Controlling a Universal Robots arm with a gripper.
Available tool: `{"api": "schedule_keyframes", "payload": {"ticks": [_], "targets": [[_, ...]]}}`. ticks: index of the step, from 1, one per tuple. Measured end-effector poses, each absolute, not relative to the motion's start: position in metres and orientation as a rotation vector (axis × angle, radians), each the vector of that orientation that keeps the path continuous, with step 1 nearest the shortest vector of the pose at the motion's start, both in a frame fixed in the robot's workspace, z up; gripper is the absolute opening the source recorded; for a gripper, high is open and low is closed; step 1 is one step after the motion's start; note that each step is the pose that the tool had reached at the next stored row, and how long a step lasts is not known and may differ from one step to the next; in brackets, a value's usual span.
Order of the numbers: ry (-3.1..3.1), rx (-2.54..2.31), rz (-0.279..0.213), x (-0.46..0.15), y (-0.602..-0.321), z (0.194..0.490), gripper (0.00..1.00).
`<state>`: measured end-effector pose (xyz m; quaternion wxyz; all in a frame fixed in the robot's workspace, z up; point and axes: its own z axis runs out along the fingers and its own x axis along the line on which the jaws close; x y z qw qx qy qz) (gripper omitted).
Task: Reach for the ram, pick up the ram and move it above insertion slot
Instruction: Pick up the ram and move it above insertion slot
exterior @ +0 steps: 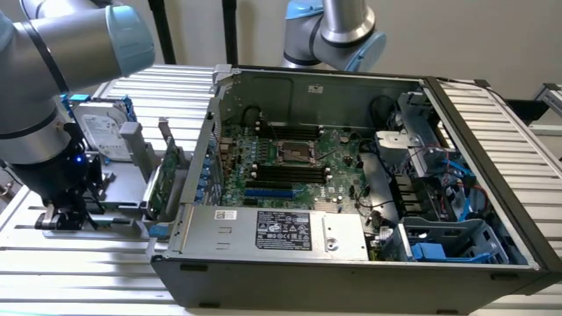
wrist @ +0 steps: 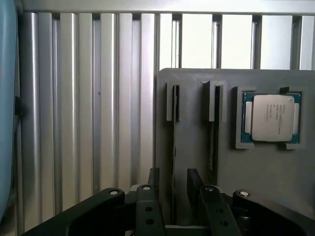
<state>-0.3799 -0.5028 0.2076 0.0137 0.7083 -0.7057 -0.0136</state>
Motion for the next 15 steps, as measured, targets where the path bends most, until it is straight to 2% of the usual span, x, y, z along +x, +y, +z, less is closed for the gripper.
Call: {"api": "schedule_keyframes", "payload": {"ticks": [10, 12, 14, 15], "targets": [[-2.198, 2.206, -0.042, -0.3837, -0.5028, 0.1996, 0.36], [-2.198, 2.206, -0.042, -0.3839, -0.5029, 0.1987, 0.34], [-2.197, 2.206, -0.042, -0.384, -0.5028, 0.1983, 0.22], [-2.197, 2.206, -0.042, -0.3841, -0.5028, 0.1983, 0.22]]}}
